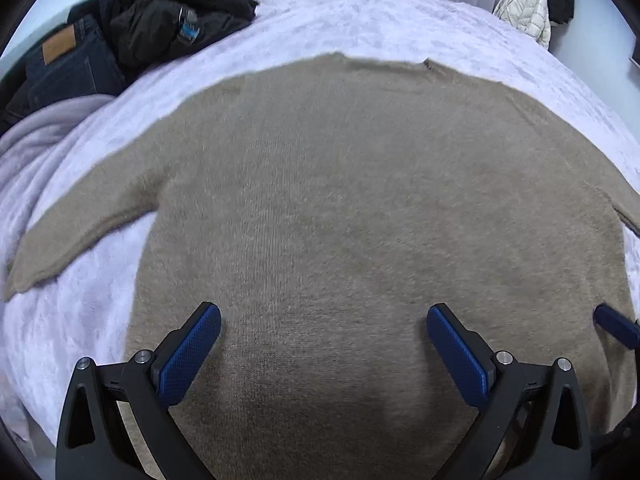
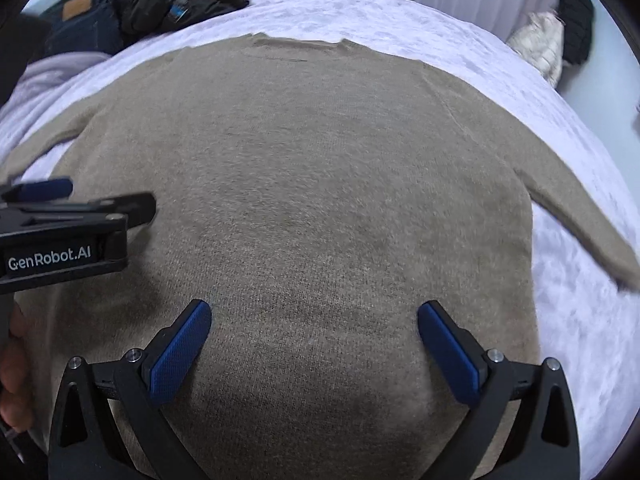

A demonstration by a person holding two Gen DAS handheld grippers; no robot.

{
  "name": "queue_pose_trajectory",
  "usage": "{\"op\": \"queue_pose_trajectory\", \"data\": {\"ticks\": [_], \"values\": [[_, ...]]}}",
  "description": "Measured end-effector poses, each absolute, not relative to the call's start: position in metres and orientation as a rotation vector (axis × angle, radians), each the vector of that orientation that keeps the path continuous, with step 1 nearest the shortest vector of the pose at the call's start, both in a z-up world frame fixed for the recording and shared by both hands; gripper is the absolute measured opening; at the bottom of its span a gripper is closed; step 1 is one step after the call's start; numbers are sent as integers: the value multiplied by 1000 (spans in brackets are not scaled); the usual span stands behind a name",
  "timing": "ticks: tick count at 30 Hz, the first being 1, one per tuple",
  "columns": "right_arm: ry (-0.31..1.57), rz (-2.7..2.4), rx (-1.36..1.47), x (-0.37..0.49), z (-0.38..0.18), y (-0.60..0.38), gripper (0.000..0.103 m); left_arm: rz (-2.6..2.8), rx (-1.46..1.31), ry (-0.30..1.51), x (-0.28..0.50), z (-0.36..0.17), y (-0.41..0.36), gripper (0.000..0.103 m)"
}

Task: Fold small clothes
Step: 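Grasp the sweater sleeve cuff with the right gripper and lift it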

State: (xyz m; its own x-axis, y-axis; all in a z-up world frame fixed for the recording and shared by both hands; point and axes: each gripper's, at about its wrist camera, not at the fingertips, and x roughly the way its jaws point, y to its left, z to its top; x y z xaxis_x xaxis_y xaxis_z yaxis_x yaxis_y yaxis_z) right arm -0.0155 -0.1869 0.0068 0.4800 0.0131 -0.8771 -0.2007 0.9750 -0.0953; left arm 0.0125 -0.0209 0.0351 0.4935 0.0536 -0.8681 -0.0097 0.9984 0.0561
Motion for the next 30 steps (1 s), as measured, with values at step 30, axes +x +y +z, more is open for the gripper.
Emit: {"op": "queue_pose_trajectory", "data": {"ticks": [30], "values": [[818,-538,596,-21,48,-632,77,-186,114,1153,118,28,-270,103]]}}
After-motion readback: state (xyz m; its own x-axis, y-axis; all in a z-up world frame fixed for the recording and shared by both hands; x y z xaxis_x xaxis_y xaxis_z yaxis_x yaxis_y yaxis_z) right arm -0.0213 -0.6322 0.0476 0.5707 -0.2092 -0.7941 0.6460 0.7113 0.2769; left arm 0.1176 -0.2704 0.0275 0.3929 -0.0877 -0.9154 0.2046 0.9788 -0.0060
